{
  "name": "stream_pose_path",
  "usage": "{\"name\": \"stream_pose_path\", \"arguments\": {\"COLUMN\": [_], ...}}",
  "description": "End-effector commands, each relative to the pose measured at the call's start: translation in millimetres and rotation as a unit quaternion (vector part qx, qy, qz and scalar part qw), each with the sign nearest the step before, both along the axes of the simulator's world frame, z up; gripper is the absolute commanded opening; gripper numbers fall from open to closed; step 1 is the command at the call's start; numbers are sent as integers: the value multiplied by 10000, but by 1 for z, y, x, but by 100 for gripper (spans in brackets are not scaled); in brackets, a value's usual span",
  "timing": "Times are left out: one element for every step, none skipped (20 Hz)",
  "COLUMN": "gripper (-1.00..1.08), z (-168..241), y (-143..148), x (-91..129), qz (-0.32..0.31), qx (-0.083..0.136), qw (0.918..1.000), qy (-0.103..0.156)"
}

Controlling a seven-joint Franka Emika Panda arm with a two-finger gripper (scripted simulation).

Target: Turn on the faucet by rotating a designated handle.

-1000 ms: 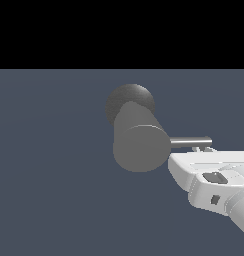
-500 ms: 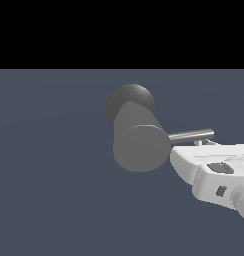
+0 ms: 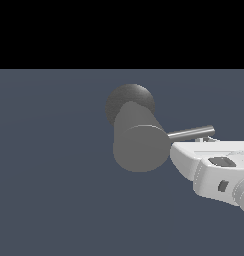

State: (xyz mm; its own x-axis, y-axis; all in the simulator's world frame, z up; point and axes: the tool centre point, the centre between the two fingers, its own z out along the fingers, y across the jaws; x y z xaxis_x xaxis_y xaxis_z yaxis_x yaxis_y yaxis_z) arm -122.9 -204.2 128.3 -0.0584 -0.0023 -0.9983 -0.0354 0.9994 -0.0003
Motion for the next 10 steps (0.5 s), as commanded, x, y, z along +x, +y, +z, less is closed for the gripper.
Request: {"name": "stream_pose_path", "arguments": {"gripper": [-100,-100,-100,-100,-100,-100,-100,-100,-100,-100], "z": [25,29,33,36,40,44,48,51,55,59], "y": [7,8,8,9,10,11,11,12,13,14], "x": [3,3,3,3,3,3,3,3,3,3], "qz": [26,25,24,23,23,22,21,20,19,17], "qx": [-30,-32,-35,-37,-40,-42,-45,-47,-50,-52], "qw": [9998,9998,9998,9998,9998,9997,9997,9997,9997,9997], "qy": [-179,-187,-195,-203,-212,-220,-228,-237,-245,-254]}}
